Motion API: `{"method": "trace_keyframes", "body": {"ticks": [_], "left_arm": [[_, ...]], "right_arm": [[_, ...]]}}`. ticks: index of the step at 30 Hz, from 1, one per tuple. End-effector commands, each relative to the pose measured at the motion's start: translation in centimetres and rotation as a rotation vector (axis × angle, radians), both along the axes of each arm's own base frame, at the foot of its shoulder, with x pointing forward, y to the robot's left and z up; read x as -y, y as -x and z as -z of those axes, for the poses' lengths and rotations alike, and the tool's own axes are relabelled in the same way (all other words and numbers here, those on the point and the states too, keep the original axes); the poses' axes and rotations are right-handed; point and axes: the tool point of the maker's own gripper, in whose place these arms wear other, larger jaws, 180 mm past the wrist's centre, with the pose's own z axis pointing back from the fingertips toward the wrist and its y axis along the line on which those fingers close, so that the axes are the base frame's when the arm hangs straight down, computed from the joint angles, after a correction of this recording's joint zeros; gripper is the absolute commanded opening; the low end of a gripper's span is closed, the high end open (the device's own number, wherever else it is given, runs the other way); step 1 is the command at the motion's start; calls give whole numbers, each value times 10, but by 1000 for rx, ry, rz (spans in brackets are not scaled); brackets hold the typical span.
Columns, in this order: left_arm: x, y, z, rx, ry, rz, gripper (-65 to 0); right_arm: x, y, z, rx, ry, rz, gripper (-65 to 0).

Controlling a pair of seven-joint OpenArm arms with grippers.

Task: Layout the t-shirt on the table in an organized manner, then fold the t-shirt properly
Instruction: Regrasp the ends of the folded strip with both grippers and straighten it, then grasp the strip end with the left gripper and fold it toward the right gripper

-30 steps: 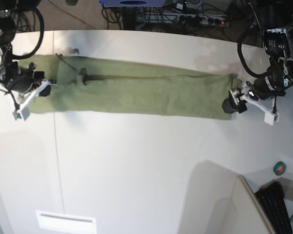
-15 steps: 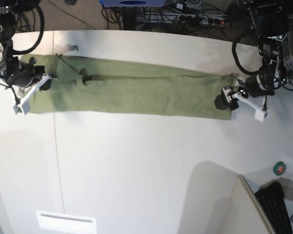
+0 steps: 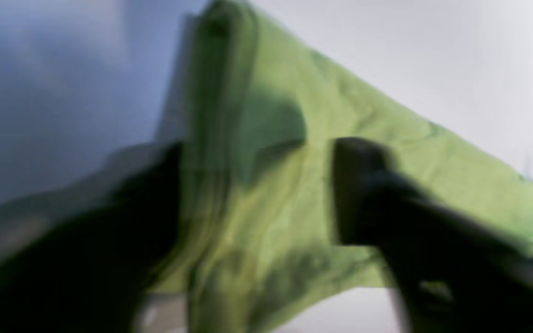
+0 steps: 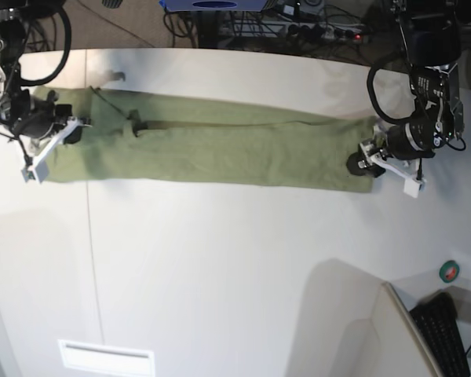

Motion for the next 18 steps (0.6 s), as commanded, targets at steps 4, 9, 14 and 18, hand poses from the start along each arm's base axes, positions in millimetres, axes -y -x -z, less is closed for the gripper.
{"method": "trace_keyframes", "body": {"ticks": [4, 9, 14, 18], "left_arm": [[-24, -1, -3, 28, -27, -80, -650], [-37, -14, -27, 113, -89, -66, -650], [-11, -19, -76, 254, -163, 45, -650], [29, -18, -100, 266, -187, 45, -650]], "right_arm": [[6, -7, -8, 34, 8, 1, -650], [5, -7, -7, 30, 8, 0, -650], [6, -6, -7, 28, 8, 1, -650], [6, -7, -7, 31, 8, 1, -650]]}}
